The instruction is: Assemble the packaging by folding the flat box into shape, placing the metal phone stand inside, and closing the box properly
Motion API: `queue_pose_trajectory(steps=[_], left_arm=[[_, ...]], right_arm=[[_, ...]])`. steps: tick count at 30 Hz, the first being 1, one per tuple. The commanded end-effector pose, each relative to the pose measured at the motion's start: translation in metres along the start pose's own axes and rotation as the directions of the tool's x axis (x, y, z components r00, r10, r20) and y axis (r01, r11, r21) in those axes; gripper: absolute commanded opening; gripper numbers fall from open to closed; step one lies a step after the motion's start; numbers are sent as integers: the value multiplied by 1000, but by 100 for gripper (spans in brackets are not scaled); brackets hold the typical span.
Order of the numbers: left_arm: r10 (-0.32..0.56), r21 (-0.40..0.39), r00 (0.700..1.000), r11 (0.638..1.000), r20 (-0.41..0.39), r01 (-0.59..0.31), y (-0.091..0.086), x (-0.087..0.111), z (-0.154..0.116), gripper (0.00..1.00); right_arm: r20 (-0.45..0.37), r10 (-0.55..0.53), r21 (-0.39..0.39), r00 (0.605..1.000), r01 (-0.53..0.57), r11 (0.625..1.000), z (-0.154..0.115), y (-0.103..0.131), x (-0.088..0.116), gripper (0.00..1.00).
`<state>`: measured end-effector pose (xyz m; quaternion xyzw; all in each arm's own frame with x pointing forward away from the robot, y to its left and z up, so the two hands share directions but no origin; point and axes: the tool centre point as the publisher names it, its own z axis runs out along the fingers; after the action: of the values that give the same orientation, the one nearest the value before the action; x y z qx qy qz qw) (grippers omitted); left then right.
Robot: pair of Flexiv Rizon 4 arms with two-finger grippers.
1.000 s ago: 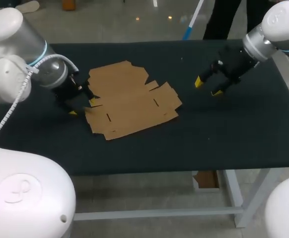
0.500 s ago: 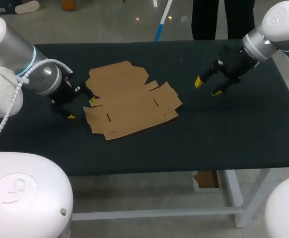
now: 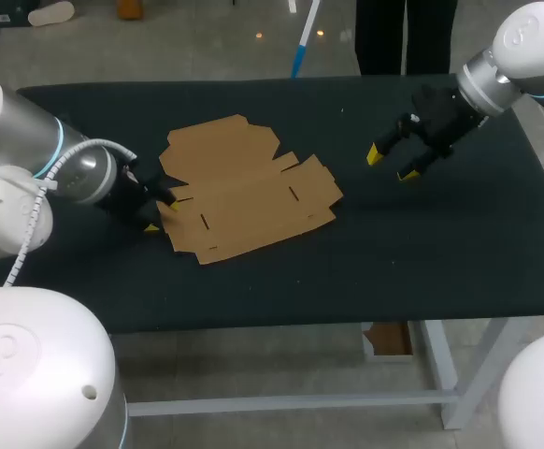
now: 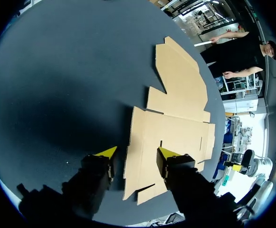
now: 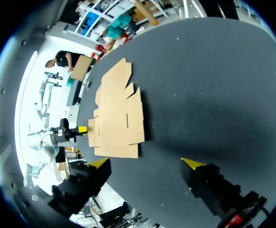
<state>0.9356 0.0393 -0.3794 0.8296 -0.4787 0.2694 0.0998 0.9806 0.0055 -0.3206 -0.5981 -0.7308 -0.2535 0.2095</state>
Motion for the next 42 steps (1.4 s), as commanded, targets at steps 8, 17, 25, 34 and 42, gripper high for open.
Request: queue_pose_trajectory(steps=[8,17,25,34,42], left_arm=[[2,-118,998,993,-63,-9,-16,-3,21,26],[20,-161,996,986,-82,-33,-20,-1,25,0],[126,-200,983,968,-130,-150,-18,3,9,0],[296,-222,947,922,-123,-317,-6,15,-2,0],[317,-223,942,916,-108,-334,-3,19,6,0]], right_arm=[[1,0,-2,1000,0,1000,0,-1,1,100],[1,0,-2,1000,0,1000,0,-1,1,100],[1,0,-2,1000,0,1000,0,-1,1,100],[1,0,-2,1000,0,1000,0,-1,1,100],[1,0,-2,1000,0,1000,0,-1,1,100]])
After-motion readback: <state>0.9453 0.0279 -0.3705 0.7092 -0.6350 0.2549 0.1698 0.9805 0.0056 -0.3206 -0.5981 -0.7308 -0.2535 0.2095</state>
